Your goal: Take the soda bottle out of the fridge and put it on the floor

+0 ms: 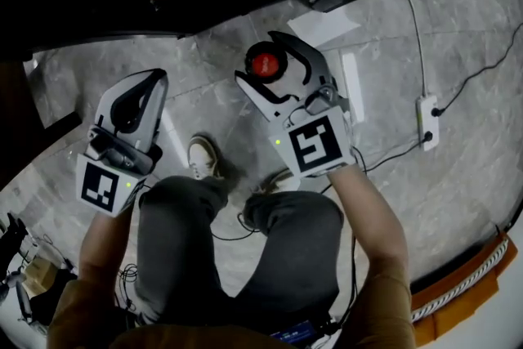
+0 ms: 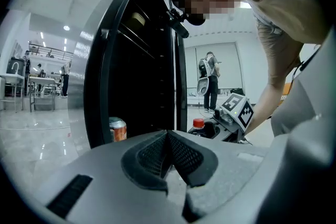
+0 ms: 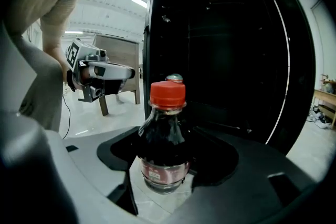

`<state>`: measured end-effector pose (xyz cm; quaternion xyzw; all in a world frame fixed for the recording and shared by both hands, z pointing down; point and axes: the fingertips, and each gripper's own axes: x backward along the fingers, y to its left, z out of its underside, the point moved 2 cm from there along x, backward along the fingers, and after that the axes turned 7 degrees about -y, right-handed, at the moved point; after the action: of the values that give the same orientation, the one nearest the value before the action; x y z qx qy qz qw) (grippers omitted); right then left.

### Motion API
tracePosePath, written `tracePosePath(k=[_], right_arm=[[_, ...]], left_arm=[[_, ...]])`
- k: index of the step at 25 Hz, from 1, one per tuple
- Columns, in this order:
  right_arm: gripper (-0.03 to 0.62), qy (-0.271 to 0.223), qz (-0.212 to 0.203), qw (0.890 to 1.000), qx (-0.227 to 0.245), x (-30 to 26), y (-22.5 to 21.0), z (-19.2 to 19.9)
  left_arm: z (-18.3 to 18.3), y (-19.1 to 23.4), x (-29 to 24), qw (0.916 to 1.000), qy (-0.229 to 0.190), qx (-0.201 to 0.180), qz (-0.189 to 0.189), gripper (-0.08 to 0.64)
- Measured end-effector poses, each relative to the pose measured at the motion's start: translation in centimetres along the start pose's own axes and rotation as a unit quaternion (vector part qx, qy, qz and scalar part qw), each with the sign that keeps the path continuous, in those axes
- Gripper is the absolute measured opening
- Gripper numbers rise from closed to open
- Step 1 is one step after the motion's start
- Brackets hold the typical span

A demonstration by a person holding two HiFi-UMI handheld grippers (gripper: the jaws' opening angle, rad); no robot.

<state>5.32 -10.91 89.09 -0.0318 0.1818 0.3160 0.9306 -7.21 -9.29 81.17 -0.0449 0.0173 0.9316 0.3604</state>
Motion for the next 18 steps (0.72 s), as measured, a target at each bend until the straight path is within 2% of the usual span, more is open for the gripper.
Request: tracePosePath(k=[4, 11, 15, 18], right_arm=[[0.299, 0.007, -0.007, 1.000, 0.009, -1.5, -0.3, 3.0], [0.299, -0.003, -0.023, 1.000, -0.003, -5.5, -0.6, 7.0], [0.299, -0.012, -0.022, 1.000, -0.011, -7.3, -0.6, 9.9], [0.299, 0.005, -0.018, 1.000, -0.003, -7.5, -0.6, 13.1]], left_arm=[[3.3, 0.4, -0.6, 0.9998, 0.005, -0.016, 0.011, 0.002], [10.5, 1.1, -2.1, 0.9982, 0.033, -0.034, 0.036, 0.002], [13.4, 1.4, -3.3, 0.9989, 0.020, -0.027, 0.032, 0.002], [14.6, 0.8, -4.1, 0.9988, 0.013, -0.028, 0.039, 0.002]])
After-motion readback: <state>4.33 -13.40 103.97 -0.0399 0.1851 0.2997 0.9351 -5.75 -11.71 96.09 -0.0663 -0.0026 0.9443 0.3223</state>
